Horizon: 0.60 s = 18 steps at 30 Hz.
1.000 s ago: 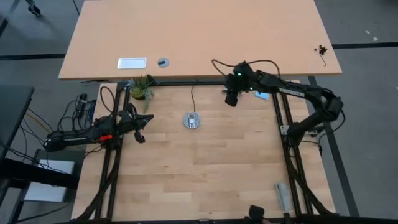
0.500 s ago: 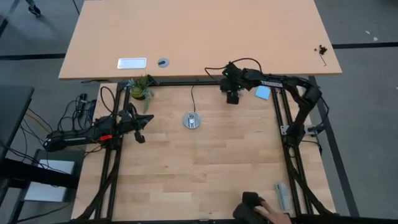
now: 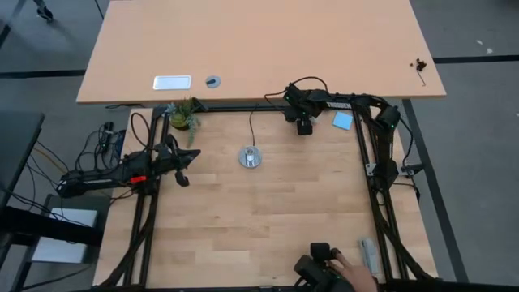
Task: Screw lightbulb
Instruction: Insert the white lightbulb into the desk lamp
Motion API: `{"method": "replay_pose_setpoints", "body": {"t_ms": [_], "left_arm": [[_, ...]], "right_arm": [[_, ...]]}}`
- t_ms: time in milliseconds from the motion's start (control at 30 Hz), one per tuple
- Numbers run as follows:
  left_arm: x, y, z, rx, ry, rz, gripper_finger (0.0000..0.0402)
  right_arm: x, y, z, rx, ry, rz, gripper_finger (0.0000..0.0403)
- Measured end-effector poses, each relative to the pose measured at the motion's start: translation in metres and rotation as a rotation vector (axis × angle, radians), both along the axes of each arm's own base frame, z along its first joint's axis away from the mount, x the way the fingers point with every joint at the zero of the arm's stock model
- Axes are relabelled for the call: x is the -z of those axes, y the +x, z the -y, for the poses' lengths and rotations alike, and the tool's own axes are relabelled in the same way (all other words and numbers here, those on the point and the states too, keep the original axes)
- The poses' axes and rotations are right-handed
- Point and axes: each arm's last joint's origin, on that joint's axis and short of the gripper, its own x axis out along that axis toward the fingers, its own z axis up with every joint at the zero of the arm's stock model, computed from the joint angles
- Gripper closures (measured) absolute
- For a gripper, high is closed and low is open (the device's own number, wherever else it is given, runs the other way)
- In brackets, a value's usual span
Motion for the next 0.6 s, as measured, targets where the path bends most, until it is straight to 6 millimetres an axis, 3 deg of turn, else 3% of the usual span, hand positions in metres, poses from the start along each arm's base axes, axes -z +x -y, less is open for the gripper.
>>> {"method": "replay_pose_setpoints", "body": {"t_ms": [133, 367, 600], "left_arm": [[0.000, 0.000, 0.000, 0.000, 0.000, 0.000, 0.0394], [0.000, 0.000, 0.000, 0.000, 0.000, 0.000, 0.0394], [0.000, 0.000, 0.000, 0.000, 0.000, 0.000, 0.0394]], "right_arm": [[0.001, -0.001, -0.001, 0.008, 0.006, -0.012, 0.0181], [-0.001, -0.003, -0.006, 0.027, 0.033, -0.037, 0.0242], [-0.008, 0.003, -0.029, 0.061, 0.095, -0.039, 0.0240]]}}
